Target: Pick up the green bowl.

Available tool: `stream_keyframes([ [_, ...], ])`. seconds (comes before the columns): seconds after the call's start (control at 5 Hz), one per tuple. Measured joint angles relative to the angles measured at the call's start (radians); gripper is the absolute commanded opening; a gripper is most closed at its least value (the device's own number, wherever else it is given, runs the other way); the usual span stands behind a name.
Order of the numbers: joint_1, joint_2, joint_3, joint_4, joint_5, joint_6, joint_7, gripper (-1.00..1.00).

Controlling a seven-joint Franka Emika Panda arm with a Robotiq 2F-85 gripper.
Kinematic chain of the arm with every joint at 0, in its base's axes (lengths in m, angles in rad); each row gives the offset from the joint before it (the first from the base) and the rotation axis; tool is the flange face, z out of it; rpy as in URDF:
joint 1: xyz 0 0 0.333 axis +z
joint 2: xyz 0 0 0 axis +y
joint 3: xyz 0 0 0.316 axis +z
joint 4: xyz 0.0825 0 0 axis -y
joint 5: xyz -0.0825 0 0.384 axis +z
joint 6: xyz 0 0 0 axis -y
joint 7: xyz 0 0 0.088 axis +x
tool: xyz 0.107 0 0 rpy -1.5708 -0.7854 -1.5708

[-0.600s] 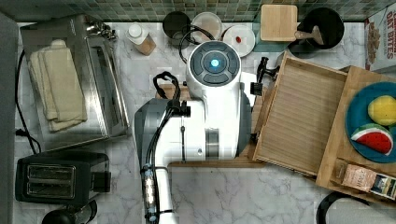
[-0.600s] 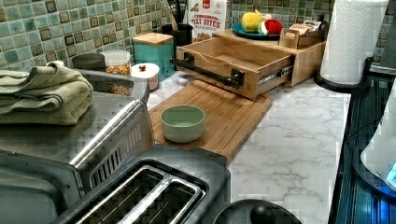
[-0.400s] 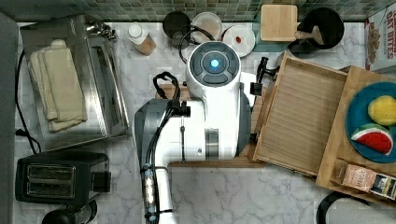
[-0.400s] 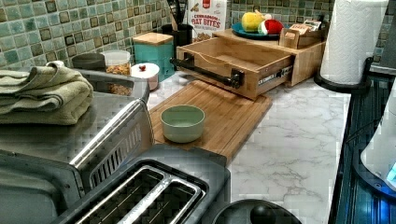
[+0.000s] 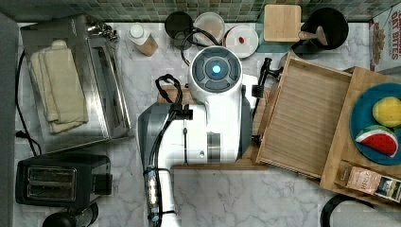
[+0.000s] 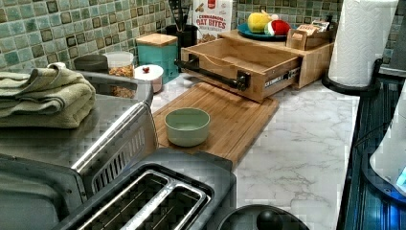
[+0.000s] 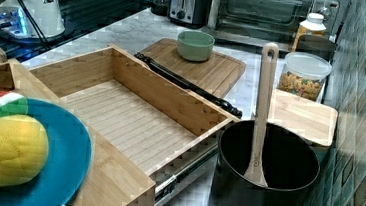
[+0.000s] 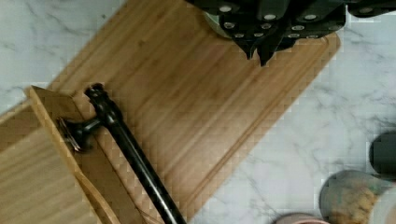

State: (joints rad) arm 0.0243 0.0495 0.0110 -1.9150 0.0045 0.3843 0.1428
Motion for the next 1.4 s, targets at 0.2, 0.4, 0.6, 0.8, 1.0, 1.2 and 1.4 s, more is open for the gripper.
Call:
stream_keyframes([
  [0.2, 0.008, -0.016, 0.0, -0.095, 0.0, 0.129, 0.012, -1.0],
  [0.4, 0.011, -0.045, 0.017, -0.208, 0.0, 0.175, 0.015, -1.0],
  [0.6, 0.039, -0.074, 0.017, -0.3, 0.011, 0.141, 0.015, -1.0],
  [0.8, 0.062, -0.087, 0.03, -0.358, 0.032, 0.152, 0.015, 1.0],
  [1.0, 0.071, -0.099, 0.04, -0.401, 0.039, 0.245, 0.014, 1.0],
  [1.2, 0.072, -0.114, 0.045, -0.421, 0.039, 0.28, 0.014, 1.0],
  [1.4, 0.072, -0.123, 0.046, -0.429, 0.053, 0.279, 0.014, 1.0],
])
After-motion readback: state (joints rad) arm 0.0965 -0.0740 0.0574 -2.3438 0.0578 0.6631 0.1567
